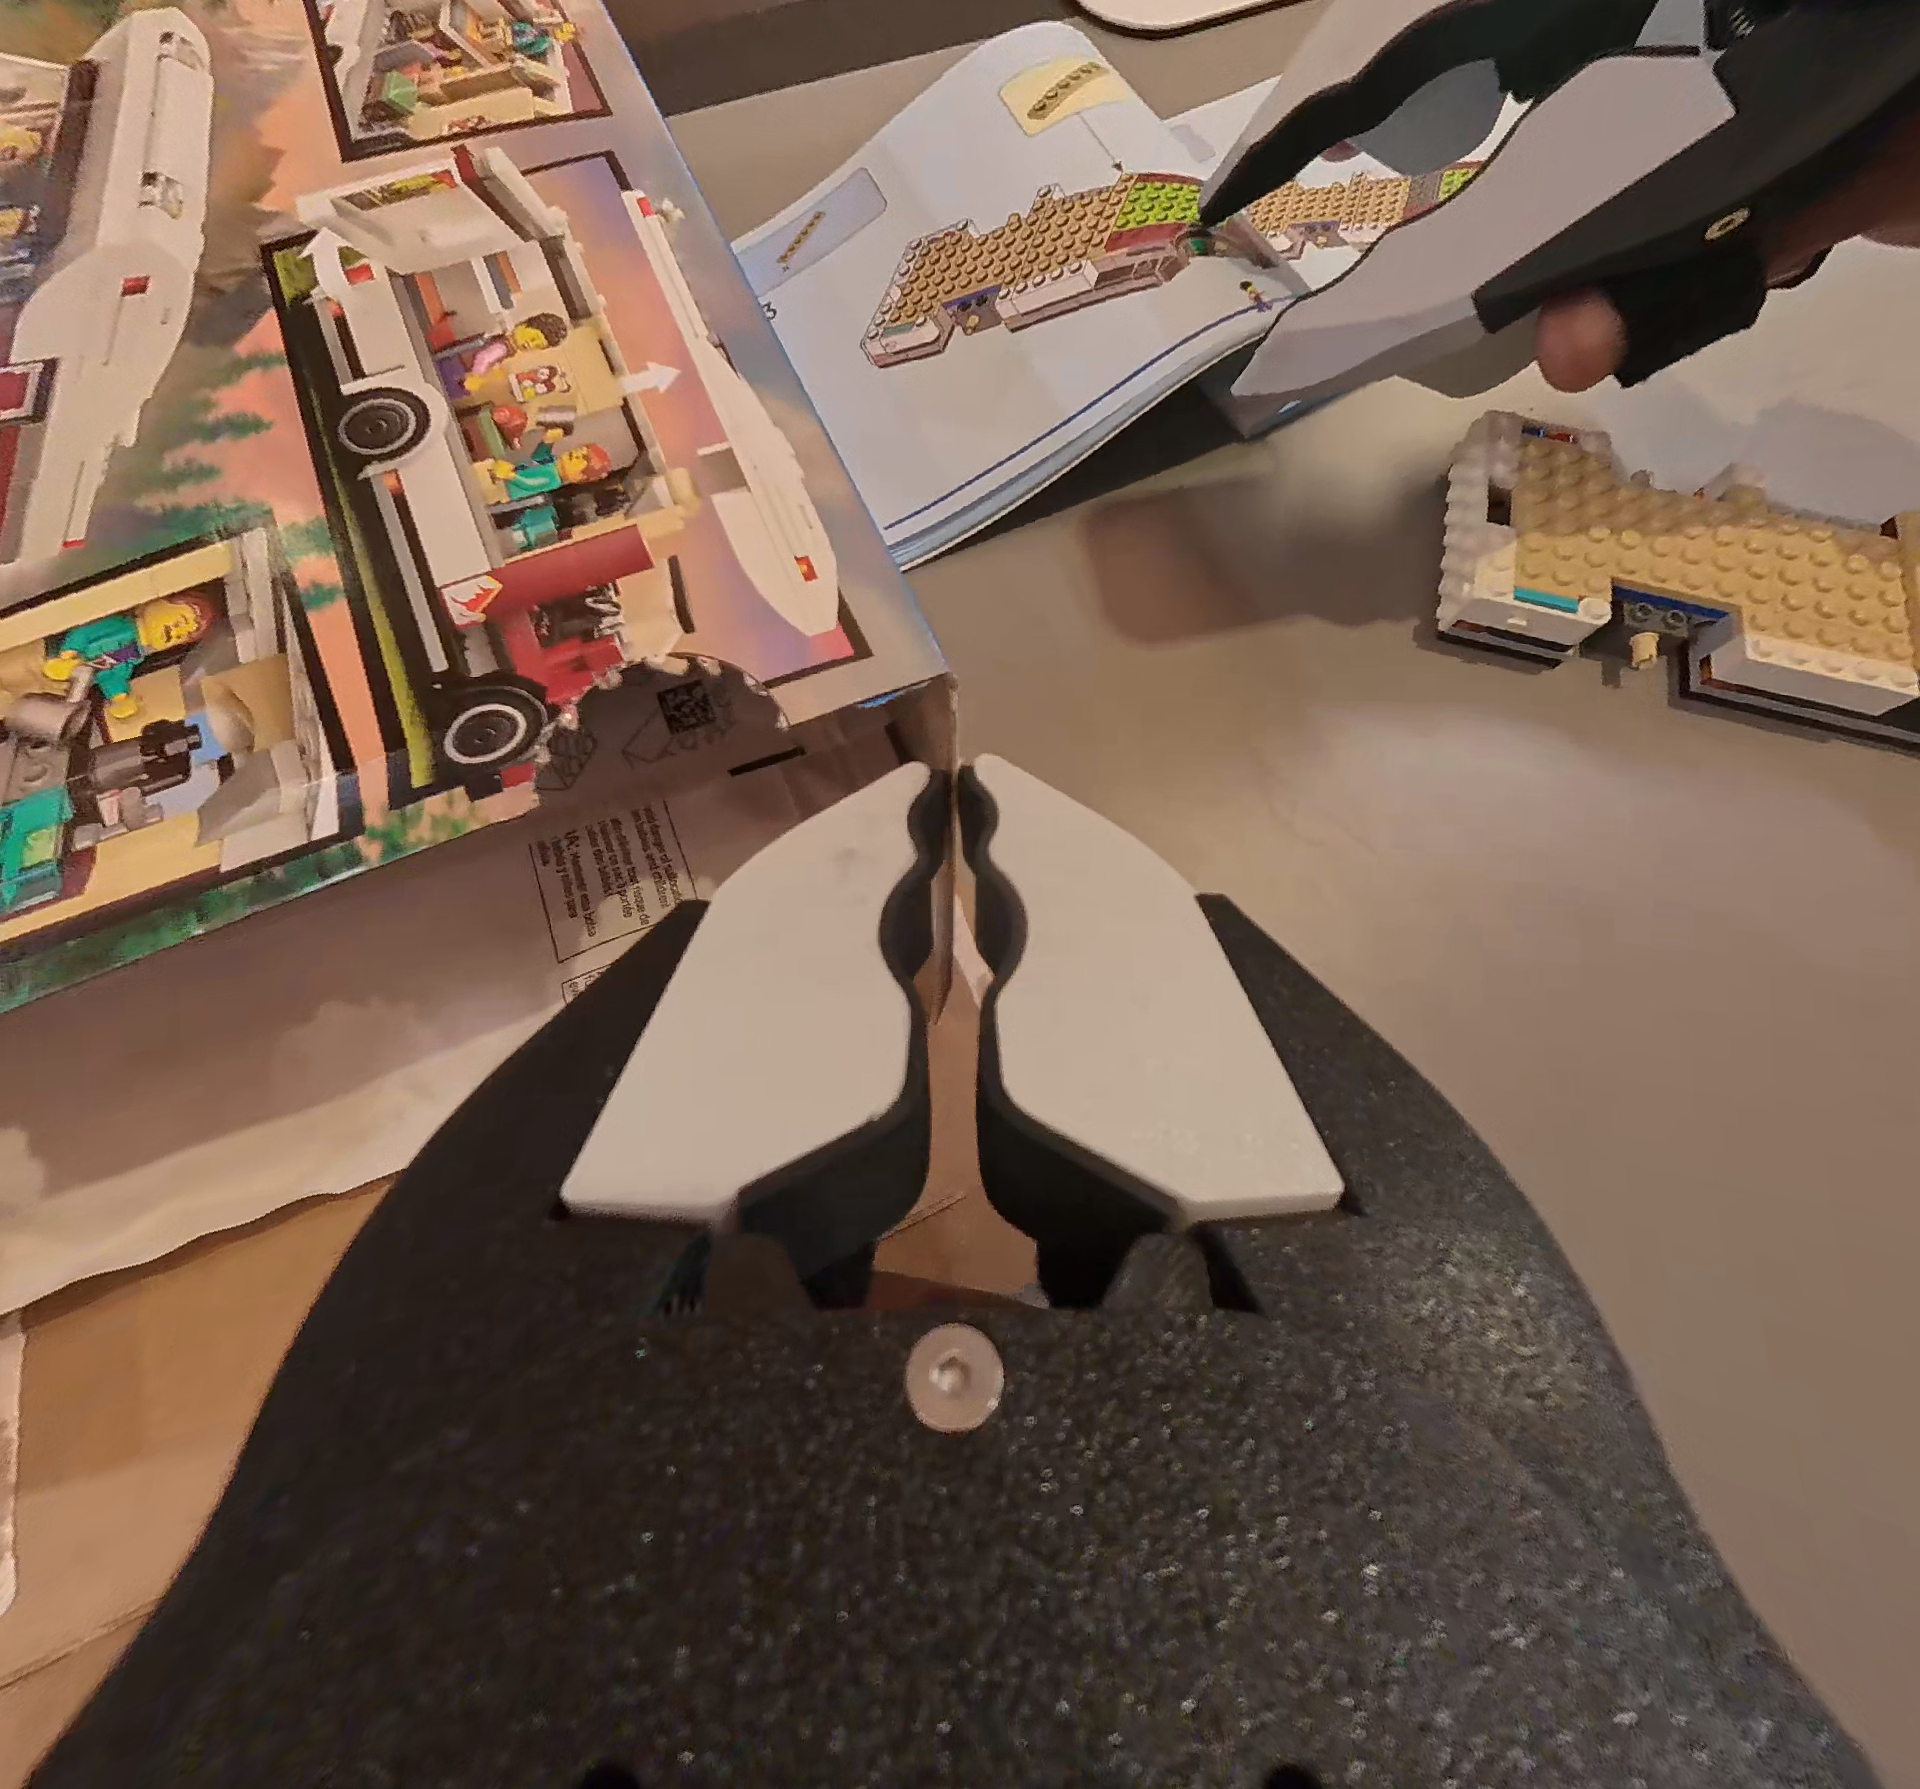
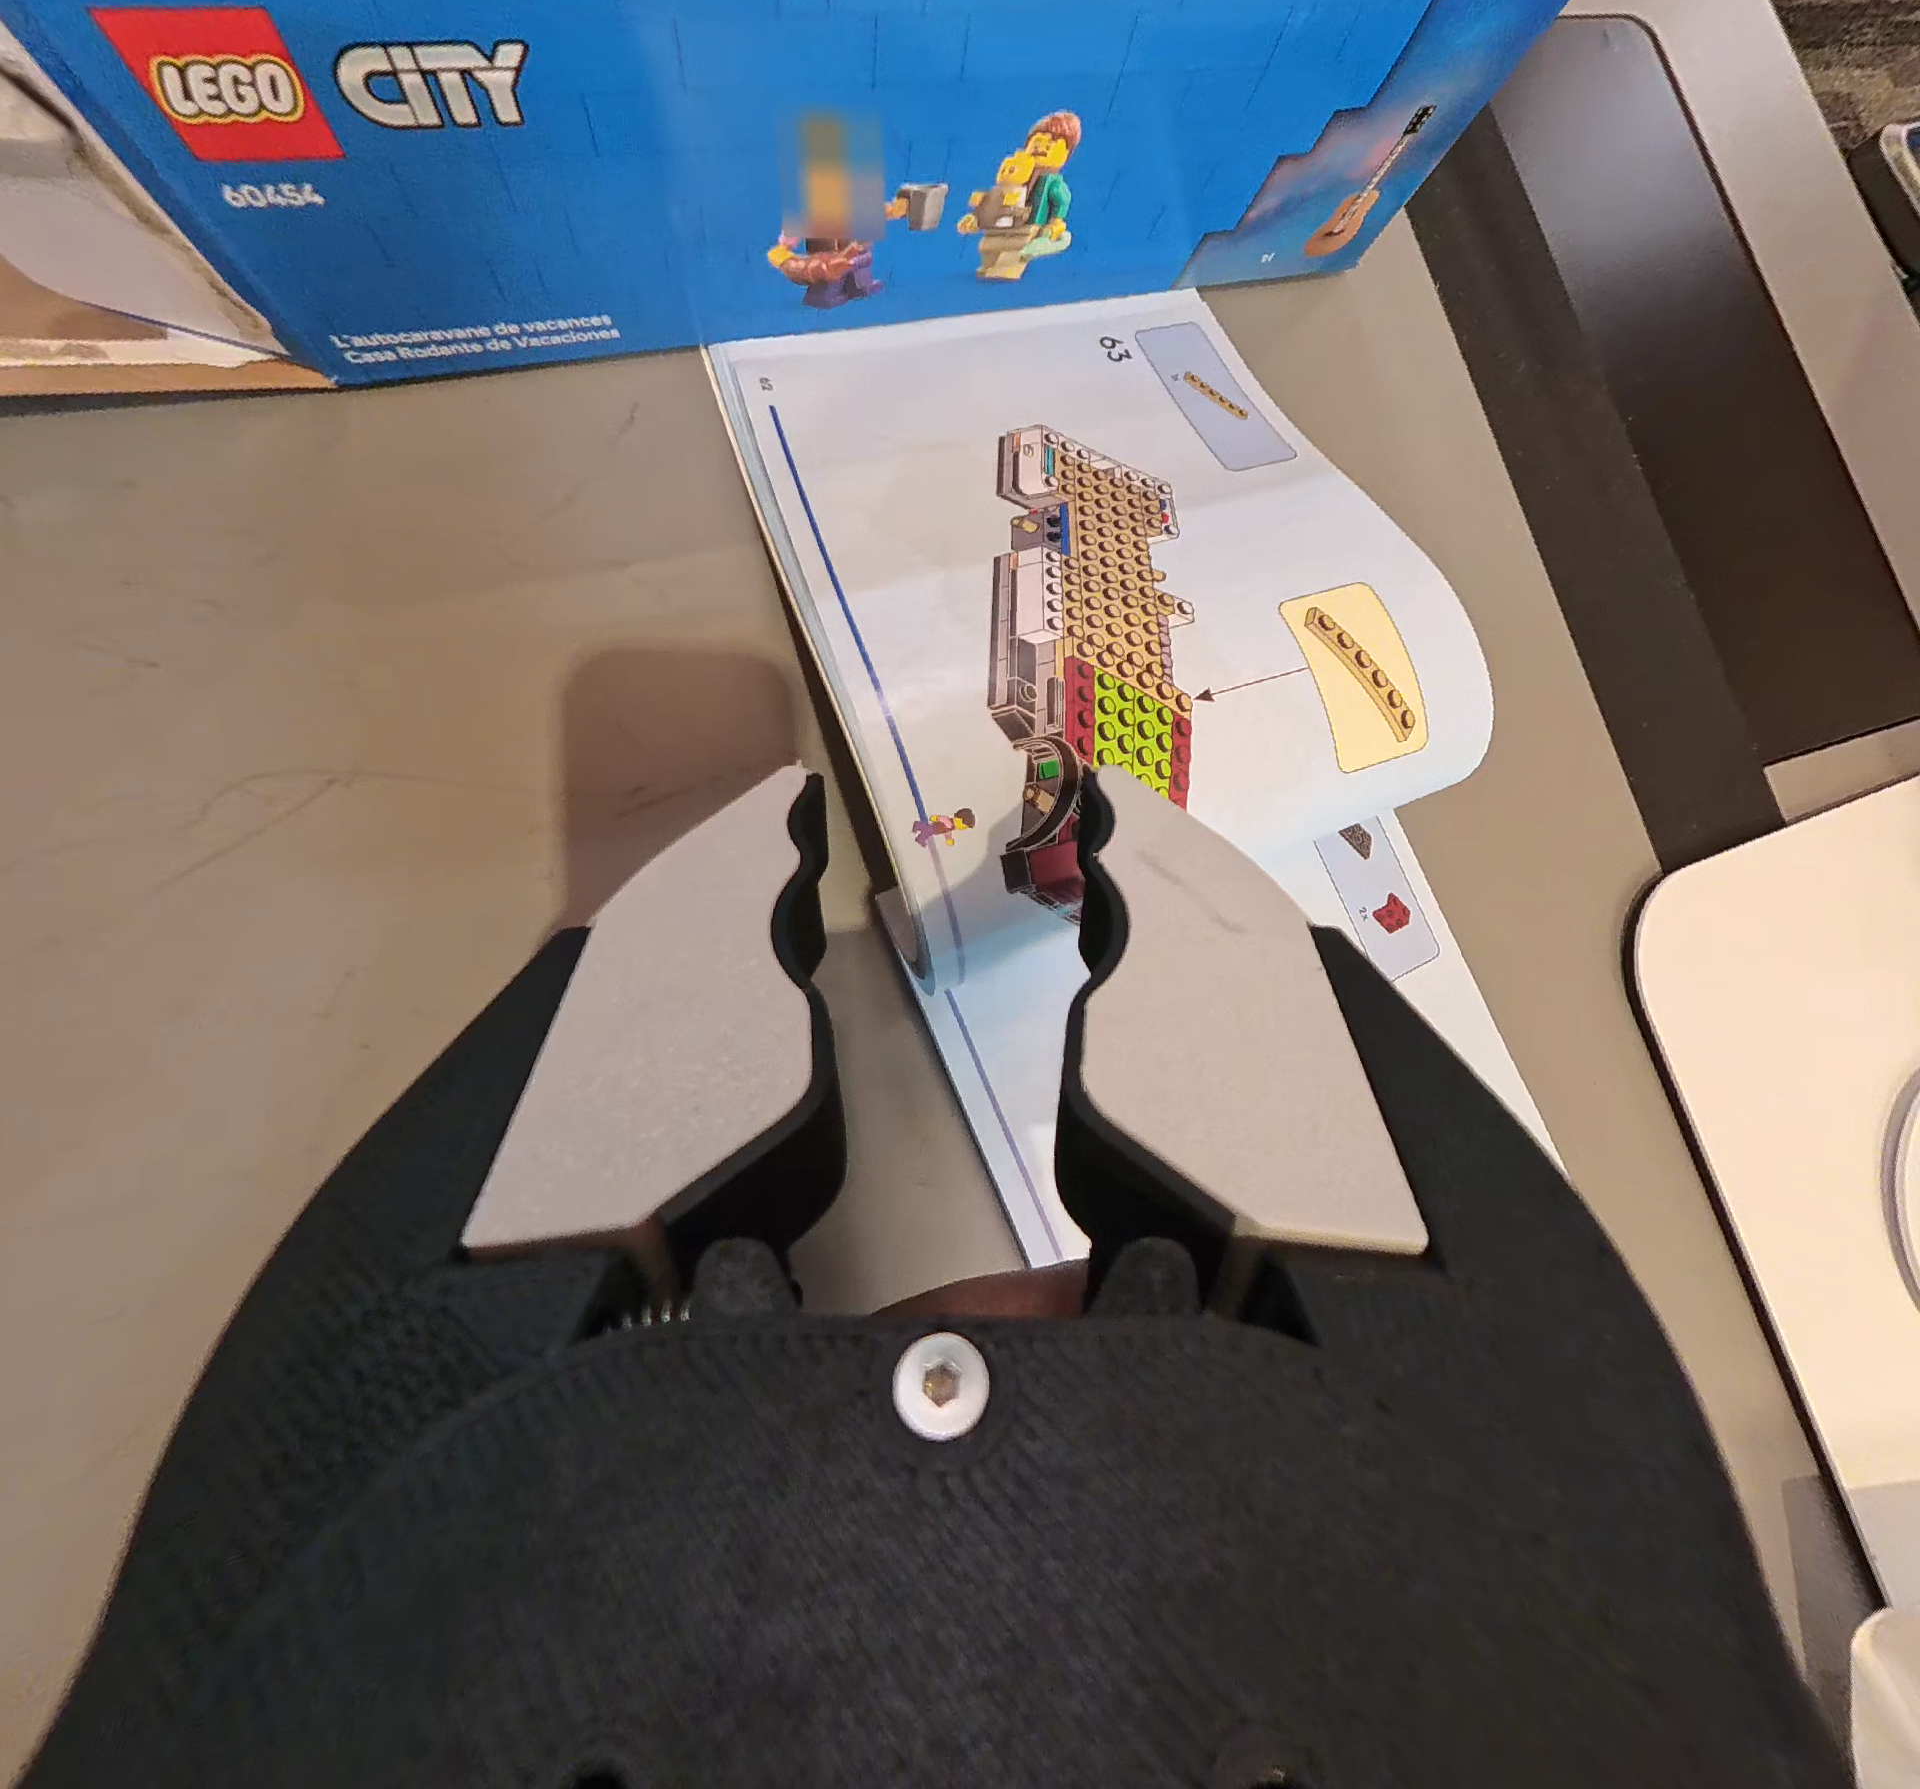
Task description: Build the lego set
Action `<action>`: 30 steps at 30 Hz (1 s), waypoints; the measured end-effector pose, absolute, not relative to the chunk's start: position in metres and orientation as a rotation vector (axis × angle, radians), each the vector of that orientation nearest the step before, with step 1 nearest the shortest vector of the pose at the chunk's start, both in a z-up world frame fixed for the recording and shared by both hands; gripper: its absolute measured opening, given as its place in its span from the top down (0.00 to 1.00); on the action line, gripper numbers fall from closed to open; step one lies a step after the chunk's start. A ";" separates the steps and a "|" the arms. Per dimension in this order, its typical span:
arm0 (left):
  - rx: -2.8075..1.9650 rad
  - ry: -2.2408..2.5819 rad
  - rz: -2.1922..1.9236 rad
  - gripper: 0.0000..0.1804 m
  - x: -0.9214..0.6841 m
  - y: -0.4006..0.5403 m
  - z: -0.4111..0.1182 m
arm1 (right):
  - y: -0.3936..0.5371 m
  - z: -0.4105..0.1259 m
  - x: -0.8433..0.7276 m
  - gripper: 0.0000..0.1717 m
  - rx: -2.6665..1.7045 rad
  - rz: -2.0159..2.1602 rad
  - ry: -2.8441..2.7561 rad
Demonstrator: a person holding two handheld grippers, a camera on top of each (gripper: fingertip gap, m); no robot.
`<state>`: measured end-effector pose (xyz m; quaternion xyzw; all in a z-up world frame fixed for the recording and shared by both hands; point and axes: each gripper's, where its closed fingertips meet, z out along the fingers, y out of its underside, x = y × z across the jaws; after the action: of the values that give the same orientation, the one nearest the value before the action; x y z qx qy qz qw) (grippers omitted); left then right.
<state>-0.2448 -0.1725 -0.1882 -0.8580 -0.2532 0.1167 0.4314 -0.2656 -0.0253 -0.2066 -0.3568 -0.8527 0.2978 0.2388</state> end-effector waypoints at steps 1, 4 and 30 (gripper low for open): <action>-2.136 -0.630 0.288 0.99 -0.245 -0.173 -0.188 | -0.025 -0.207 -0.265 0.73 -0.977 0.816 -2.336; -2.125 -0.629 0.290 0.99 -0.246 -0.173 -0.186 | -0.025 -0.207 -0.265 0.73 -0.974 0.819 -2.338; -2.071 -0.587 0.178 0.98 -0.242 -0.158 -0.190 | 0.008 -0.177 -0.246 0.64 -1.085 0.892 -2.231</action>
<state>-0.2419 -0.1584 -0.1896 -0.8455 -0.2398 0.0727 0.4715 -0.2462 0.0077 -0.1770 -0.3985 -0.8195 0.3274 0.2499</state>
